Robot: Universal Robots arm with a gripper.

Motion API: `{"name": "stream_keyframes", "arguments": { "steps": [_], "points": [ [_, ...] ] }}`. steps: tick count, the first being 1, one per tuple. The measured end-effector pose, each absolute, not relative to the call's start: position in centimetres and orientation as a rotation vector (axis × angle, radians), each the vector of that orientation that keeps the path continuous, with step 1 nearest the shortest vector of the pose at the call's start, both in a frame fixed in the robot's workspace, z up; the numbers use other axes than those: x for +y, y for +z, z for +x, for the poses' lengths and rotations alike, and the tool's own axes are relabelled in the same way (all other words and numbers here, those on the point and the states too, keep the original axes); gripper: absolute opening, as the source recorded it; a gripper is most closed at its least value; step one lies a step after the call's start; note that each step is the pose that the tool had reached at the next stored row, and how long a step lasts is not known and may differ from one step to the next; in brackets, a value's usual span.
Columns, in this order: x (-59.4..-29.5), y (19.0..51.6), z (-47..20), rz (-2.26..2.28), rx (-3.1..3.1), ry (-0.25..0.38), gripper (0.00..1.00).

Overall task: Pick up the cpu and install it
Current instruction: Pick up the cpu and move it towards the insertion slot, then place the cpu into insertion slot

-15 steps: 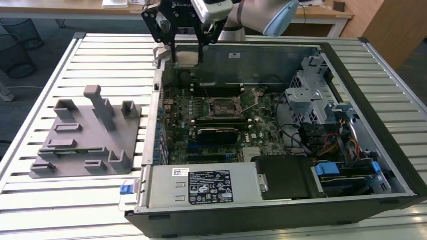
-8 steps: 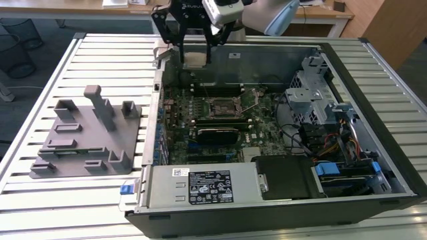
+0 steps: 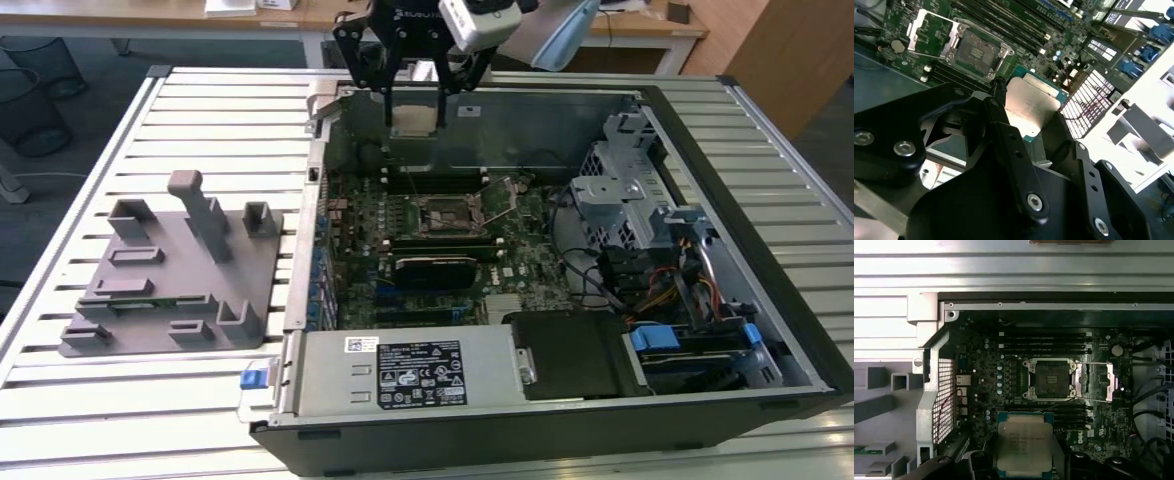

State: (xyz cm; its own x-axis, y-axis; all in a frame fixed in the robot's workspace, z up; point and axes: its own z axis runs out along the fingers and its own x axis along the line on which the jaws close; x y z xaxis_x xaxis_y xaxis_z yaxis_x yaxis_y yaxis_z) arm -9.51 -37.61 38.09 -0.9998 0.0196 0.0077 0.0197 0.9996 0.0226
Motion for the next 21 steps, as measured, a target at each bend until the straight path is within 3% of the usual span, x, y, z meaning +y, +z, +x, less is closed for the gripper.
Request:
{"name": "stream_keyframes", "arguments": {
  "steps": [21],
  "points": [
    [-37.6,38.0,-4.4,-0.071,-3.134,-0.03,0.53]
  ]
}}
